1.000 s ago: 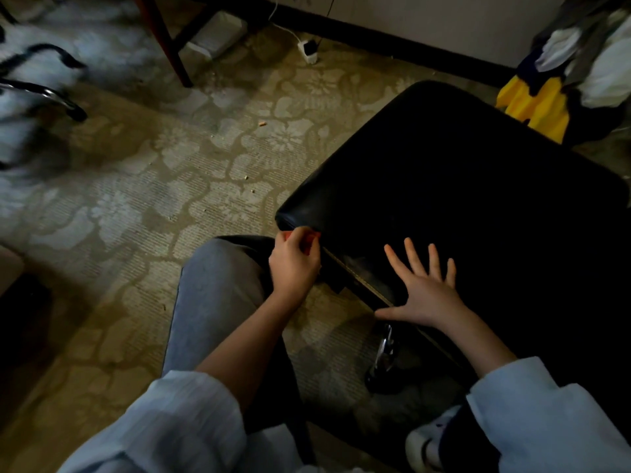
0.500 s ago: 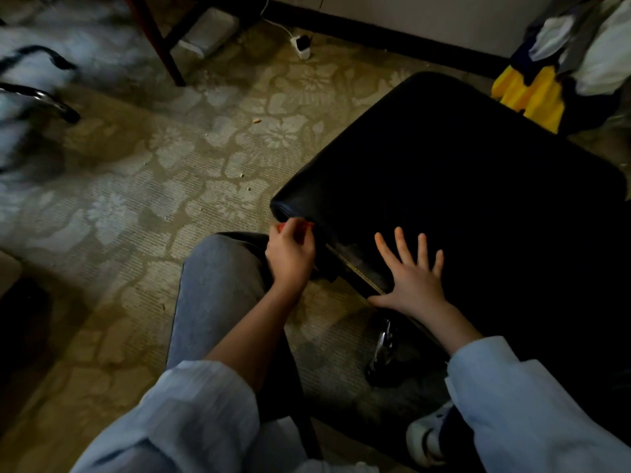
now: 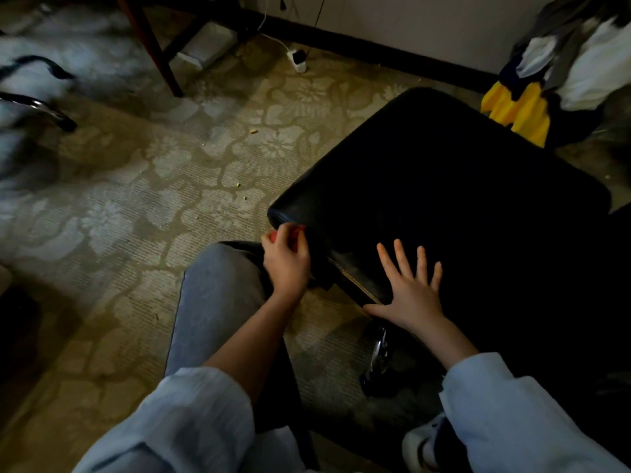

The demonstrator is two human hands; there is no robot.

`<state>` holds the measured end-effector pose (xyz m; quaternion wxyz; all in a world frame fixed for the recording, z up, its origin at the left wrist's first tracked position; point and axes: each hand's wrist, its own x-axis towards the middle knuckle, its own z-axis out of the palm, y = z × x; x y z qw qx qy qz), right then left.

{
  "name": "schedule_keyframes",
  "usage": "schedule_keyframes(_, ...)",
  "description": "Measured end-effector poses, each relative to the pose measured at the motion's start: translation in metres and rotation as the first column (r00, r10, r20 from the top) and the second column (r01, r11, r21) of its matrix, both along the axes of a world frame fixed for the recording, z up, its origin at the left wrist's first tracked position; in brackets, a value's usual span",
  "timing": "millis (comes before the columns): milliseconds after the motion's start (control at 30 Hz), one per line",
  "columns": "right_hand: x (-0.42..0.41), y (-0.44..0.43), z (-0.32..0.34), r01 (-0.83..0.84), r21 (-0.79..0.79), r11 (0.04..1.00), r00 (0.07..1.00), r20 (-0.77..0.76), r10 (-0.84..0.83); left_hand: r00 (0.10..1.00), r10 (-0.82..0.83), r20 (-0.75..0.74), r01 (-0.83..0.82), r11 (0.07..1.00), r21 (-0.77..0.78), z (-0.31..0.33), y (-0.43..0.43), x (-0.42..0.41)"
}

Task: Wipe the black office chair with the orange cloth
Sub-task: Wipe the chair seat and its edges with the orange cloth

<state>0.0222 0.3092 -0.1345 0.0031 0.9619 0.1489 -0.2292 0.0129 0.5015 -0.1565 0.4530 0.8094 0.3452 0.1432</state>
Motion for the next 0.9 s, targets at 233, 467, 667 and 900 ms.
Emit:
schedule_keyframes(233,-0.013,-0.015,-0.004,0.001,-0.017,1.000,0.999,-0.048,-0.002,0.966,-0.259,-0.012,0.259,0.963,0.071,-0.009,-0.019,-0.022)
schedule_keyframes(467,-0.012,-0.017,-0.005,0.009,0.018,1.000,0.999,-0.033,-0.008,0.924,-0.381,-0.024,0.377,0.903,0.205,-0.008,-0.023,-0.028)
schedule_keyframes(667,-0.012,-0.017,-0.008,0.001,0.011,1.000,1.000,-0.028,-0.001,0.987,-0.158,-0.018,0.159,0.979,0.125,-0.004,-0.019,-0.012)
schedule_keyframes(900,-0.014,-0.015,-0.008,0.017,-0.006,1.000,1.000,-0.017,-0.017,0.889,-0.453,-0.068,0.457,0.873,0.167,-0.009,-0.033,-0.035)
